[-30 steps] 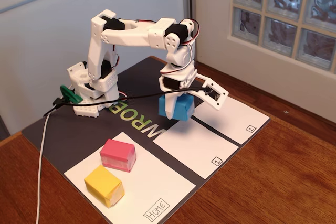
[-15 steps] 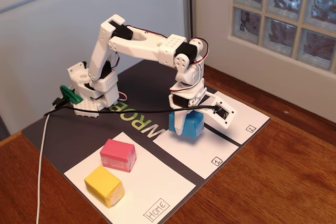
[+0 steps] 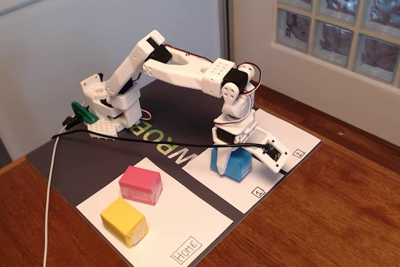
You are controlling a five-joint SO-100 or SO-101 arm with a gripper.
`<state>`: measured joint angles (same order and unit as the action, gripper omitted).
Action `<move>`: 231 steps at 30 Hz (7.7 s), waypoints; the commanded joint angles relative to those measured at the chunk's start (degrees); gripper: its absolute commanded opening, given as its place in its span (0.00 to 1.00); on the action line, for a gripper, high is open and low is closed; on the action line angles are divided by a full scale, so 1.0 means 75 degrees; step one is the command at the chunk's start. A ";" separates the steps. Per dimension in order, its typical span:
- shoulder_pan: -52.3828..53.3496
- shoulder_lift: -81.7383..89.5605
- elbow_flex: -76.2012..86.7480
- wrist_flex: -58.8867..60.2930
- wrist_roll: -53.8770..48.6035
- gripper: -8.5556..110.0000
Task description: Move box blue to zone 1
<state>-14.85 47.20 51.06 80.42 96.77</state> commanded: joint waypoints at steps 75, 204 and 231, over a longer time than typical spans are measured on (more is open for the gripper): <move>-0.0223 1.0172 0.6363 0.2273 -0.0293 0.07; 0.1934 1.9219 1.6406 0.0434 -0.1348 0.07; 0.1934 1.9219 1.6406 0.0434 -0.1348 0.07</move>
<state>0.00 188.26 170.51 83.32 85.96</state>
